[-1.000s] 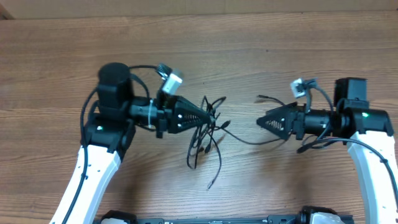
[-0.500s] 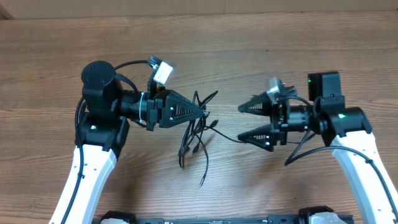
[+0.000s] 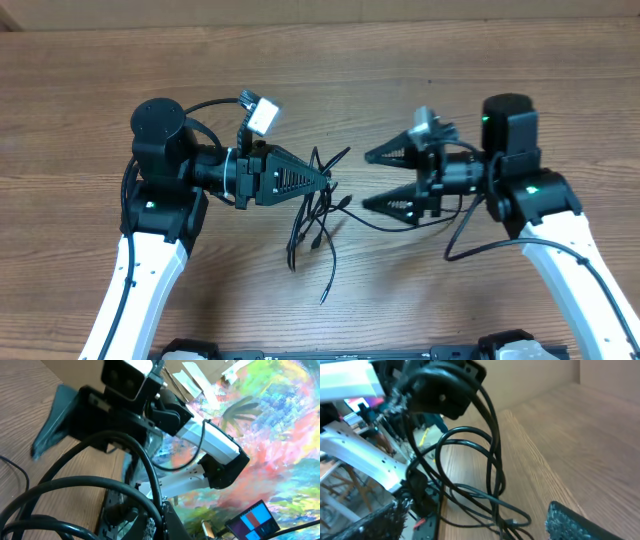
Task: Untangle cables
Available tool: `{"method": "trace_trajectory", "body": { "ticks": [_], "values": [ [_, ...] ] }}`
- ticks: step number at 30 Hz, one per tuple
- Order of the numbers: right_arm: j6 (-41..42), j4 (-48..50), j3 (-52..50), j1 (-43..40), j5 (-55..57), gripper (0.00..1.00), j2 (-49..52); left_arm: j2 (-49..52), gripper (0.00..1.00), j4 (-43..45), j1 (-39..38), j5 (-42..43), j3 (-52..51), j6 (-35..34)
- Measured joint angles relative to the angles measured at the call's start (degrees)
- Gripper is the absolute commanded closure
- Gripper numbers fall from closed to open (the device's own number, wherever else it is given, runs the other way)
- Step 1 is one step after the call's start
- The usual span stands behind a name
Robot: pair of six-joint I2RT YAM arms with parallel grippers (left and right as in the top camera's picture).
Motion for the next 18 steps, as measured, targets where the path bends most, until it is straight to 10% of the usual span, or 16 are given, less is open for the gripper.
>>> {"method": "trace_trajectory", "body": {
  "ticks": [18],
  "values": [
    [7.13, 13.22, 0.0, 11.76, 22.75, 0.31, 2.14, 0.0, 0.96, 0.0, 0.0, 0.0, 0.0, -0.85]
  ]
}}
